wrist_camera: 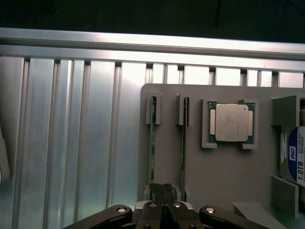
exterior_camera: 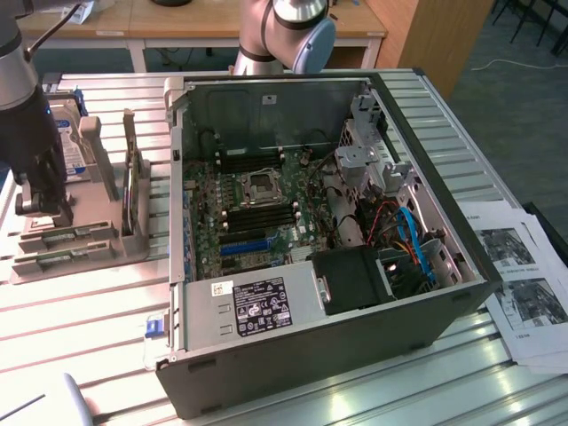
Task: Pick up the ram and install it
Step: 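Pick up the ram and move it above insertion slot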
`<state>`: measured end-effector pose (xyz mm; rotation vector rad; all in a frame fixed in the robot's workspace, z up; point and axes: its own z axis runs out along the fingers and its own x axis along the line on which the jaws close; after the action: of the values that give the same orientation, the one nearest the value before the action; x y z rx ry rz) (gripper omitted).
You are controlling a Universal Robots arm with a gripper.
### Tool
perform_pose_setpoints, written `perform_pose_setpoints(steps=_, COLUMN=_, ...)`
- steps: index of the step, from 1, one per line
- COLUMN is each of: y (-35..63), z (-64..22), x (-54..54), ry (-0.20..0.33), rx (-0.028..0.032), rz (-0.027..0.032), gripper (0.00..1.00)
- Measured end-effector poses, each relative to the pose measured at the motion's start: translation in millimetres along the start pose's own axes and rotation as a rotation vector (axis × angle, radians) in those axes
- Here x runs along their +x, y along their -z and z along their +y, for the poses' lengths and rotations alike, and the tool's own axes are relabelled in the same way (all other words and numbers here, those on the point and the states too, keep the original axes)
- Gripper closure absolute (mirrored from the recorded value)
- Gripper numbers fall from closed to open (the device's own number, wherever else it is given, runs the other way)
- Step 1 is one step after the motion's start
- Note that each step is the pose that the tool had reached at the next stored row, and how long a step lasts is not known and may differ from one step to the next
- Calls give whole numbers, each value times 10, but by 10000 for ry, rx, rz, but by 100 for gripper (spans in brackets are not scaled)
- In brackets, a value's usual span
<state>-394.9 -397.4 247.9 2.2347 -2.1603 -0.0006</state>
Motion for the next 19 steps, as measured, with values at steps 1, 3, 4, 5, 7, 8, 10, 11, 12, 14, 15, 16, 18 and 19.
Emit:
perform_pose_setpoints(steps=1, y=-1, z=1, x=20, ry=0, rx=0, rz=-1, gripper=90)
perform_pose_setpoints(steps=3, y=-1, z=2, x=53, ry=1, rx=-1, rz=0, gripper=90)
perform_pose_setpoints(steps=4, y=-1, z=2, x=53, ry=0, rx=-1, rz=0, gripper=90)
perform_pose_setpoints(steps=5, y=-1, z=2, x=53, ry=0, rx=-1, rz=0, gripper=90)
perform_pose_setpoints(steps=7, y=-1, z=2, x=53, ry=0, rx=0, rz=0, gripper=90)
perform_pose_setpoints(steps=8, y=-1, z=2, x=53, ry=0, rx=-1, rz=-1, gripper=90)
perform_pose_setpoints(steps=10, y=-1, z=2, x=53, ry=0, rx=-1, rz=0, gripper=90)
perform_pose_setpoints(steps=11, y=-1, z=2, x=53, ry=0, rx=-1, rz=0, gripper=90)
perform_pose_setpoints(steps=12, y=-1, z=2, x=53, ry=0, rx=-1, rz=-1, gripper=90)
perform_pose_setpoints(steps=14, y=-1, z=2, x=54, ry=-1, rx=-1, rz=0, gripper=90)
perform_pose_setpoints(steps=15, y=-1, z=3, x=54, ry=-1, rx=-1, rz=0, gripper=90)
perform_pose_setpoints(steps=16, y=-1, z=3, x=55, ry=-1, rx=0, rz=0, gripper=90)
perform_pose_setpoints(steps=18, y=-1, z=2, x=58, ry=-1, rx=0, rz=0, gripper=90)
perform_pose_setpoints(steps=19, y=-1, z=2, x=63, ry=0, rx=0, rz=0, gripper=89)
